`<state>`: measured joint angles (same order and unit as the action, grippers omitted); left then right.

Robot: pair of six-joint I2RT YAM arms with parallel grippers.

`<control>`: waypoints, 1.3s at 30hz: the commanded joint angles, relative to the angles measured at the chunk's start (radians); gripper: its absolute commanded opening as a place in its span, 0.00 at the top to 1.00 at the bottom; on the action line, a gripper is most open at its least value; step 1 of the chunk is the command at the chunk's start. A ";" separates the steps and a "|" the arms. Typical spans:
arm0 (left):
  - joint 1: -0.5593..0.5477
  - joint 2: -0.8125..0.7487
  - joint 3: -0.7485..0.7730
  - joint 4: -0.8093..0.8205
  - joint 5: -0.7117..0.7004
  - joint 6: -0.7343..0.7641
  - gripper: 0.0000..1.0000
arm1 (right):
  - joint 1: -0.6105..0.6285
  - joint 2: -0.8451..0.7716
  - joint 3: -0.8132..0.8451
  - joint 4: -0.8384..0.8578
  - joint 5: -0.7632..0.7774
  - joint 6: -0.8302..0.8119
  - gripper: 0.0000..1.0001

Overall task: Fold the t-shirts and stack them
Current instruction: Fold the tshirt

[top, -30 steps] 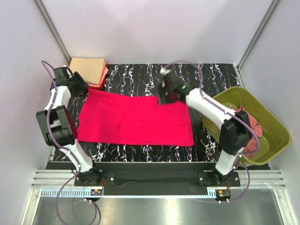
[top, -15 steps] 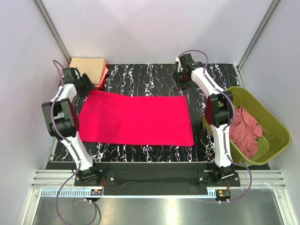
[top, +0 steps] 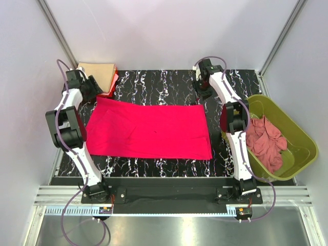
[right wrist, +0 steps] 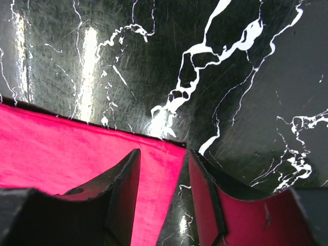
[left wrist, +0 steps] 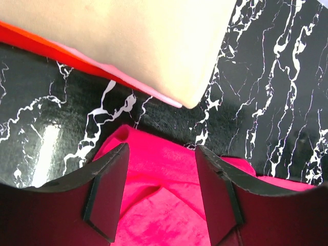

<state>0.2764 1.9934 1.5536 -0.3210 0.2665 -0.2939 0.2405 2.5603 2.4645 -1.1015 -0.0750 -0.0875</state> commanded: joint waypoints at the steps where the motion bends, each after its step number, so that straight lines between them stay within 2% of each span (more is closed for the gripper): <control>1: 0.010 0.008 0.052 0.023 0.033 0.039 0.40 | -0.007 0.020 0.057 -0.037 -0.009 -0.046 0.50; 25: 0.050 0.002 0.065 0.014 0.140 0.041 0.41 | -0.041 0.055 -0.007 -0.047 -0.089 -0.064 0.53; 28: 0.053 0.005 0.065 0.013 0.140 0.045 0.41 | -0.041 0.058 -0.007 -0.050 -0.078 -0.060 0.58; 29: 0.056 0.011 0.068 0.011 0.140 0.047 0.41 | -0.041 0.057 -0.007 -0.049 -0.080 -0.060 0.65; 31: 0.060 0.022 0.074 0.010 0.148 0.048 0.41 | -0.041 0.054 -0.004 -0.049 -0.083 -0.060 0.72; 34: 0.072 0.041 0.089 0.003 0.180 0.052 0.42 | -0.041 0.046 0.016 -0.054 -0.086 -0.061 0.88; 35: 0.073 0.047 0.094 0.002 0.184 0.055 0.41 | -0.041 0.038 0.020 -0.055 -0.092 -0.061 0.97; 36: 0.073 0.048 0.095 0.002 0.186 0.059 0.41 | -0.043 0.034 0.024 -0.055 -0.091 -0.061 1.00; 39: 0.073 0.054 0.100 0.002 0.194 0.085 0.40 | -0.041 0.017 0.030 -0.054 -0.069 -0.060 1.00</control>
<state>0.3420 2.0438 1.6077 -0.3450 0.4152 -0.2436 0.2028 2.6160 2.4626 -1.1374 -0.1520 -0.1345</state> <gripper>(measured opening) 0.593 0.011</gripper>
